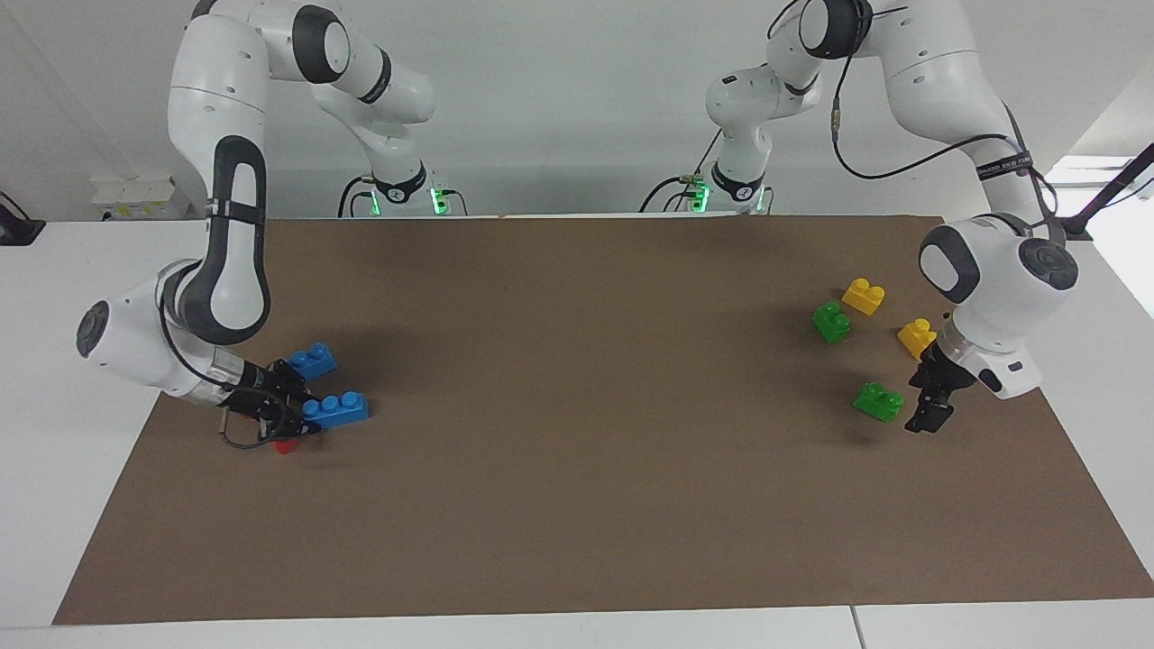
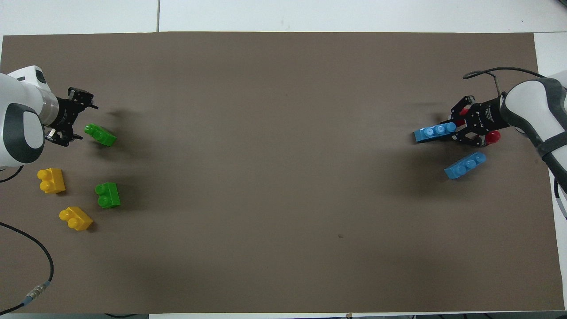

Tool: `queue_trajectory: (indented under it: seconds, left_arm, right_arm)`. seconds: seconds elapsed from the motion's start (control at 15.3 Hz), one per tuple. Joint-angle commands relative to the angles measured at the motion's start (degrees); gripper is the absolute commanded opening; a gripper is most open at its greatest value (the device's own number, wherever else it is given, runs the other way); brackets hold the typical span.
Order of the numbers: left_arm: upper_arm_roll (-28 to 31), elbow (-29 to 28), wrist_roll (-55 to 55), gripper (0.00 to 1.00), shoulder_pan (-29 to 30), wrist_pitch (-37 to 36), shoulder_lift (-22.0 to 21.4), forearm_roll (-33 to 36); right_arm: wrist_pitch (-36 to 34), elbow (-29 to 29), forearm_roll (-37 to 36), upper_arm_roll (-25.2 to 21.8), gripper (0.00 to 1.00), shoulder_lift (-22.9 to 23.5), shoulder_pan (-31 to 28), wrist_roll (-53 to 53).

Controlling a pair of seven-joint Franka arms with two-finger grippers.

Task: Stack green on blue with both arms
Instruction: 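Lower and close the left gripper on the green block while the right grasps blue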

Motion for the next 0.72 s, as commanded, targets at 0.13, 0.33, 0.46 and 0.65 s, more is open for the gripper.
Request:
queue_trajectory:
  seconds: [0.13, 0.33, 0.46, 0.65]
  left_arm:
    - [-0.2, -4.2, -0.2, 1.00, 0.2, 3.6, -1.0, 0.7]
    - [-0.3, -5.6, -1.5, 1.00, 0.1, 5.0, -1.3, 0.6]
    - [-0.3, -5.6, -2.4, 1.00, 0.0, 4.9, -1.3, 0.6]
    - [-0.3, -5.6, -3.3, 1.00, -0.2, 4.9, -1.3, 0.5]
  right_arm:
    - [1.8, -1.6, 1.7, 0.4, 0.00, -1.4, 0.3, -5.3]
    - [2.0, -0.1, 1.8, 0.6, 0.00, -1.6, 1.8, -6.6]
    - [1.1, 3.2, 3.7, 2.0, 0.00, -1.9, 2.8, -4.7]
    - [1.6, 4.4, 4.2, 2.4, 0.00, -3.8, 7.5, 6.3]
